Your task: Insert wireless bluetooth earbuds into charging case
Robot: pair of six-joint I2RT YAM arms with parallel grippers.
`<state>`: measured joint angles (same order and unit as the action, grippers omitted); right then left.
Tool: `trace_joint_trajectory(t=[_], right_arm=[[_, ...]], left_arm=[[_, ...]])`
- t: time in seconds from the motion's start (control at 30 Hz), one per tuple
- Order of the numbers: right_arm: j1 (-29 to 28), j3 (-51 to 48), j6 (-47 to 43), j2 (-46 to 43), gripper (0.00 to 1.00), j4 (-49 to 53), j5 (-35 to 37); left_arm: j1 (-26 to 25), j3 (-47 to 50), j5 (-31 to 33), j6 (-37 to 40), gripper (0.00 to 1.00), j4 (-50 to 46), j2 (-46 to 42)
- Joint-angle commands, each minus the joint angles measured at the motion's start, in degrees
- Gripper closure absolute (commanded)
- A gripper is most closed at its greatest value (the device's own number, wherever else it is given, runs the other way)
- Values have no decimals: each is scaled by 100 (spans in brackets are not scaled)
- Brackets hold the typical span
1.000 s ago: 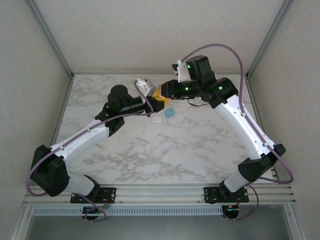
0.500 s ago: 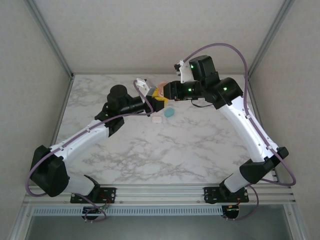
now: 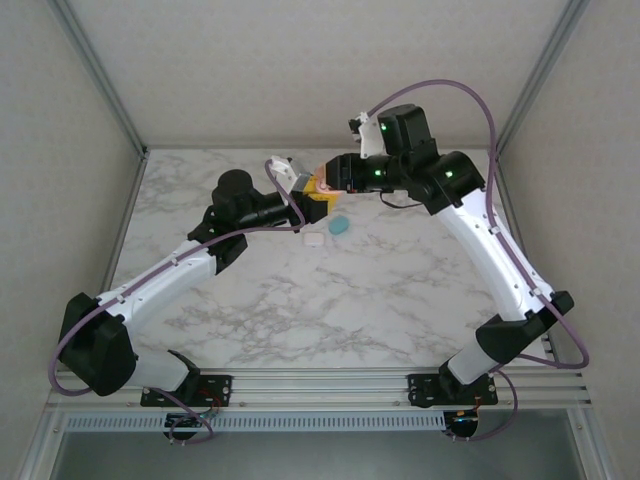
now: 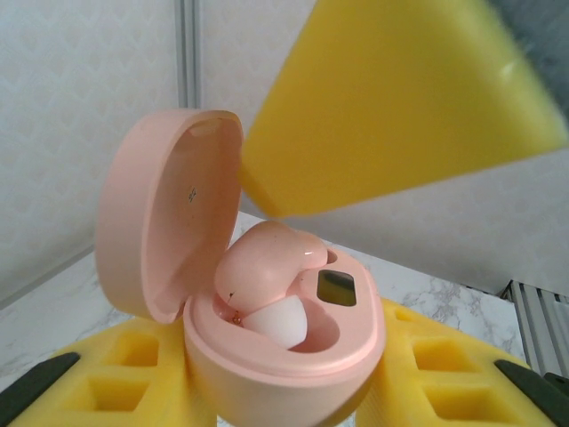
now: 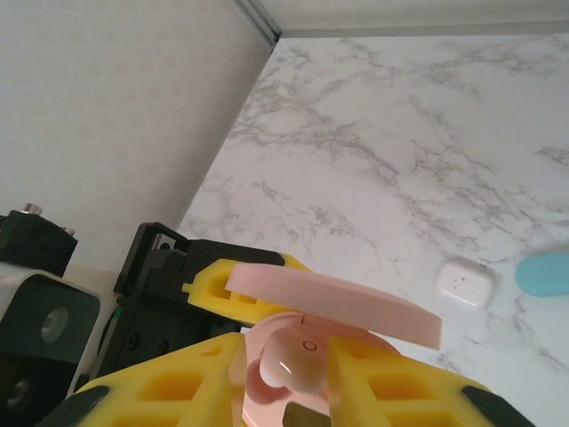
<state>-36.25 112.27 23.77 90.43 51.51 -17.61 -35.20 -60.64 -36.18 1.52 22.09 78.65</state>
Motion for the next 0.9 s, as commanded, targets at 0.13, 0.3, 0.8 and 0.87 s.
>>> trace_joint_trajectory(t=[0.13,0.3,0.8,0.87], right_arm=[[3,252,-131,146,72,162,-508],[4,181,-228,90,72,152,-718],[4,230,-392,99,68,449,-521],[4,340,-458,173,68,593,-499]], left_arm=[[-48,-70,-95,50,94,218,-140],[-48,-72,-86,41,94,208,-124],[-48,-149,-124,94,94,56,-140],[-48,-150,-141,94,94,61,-148]])
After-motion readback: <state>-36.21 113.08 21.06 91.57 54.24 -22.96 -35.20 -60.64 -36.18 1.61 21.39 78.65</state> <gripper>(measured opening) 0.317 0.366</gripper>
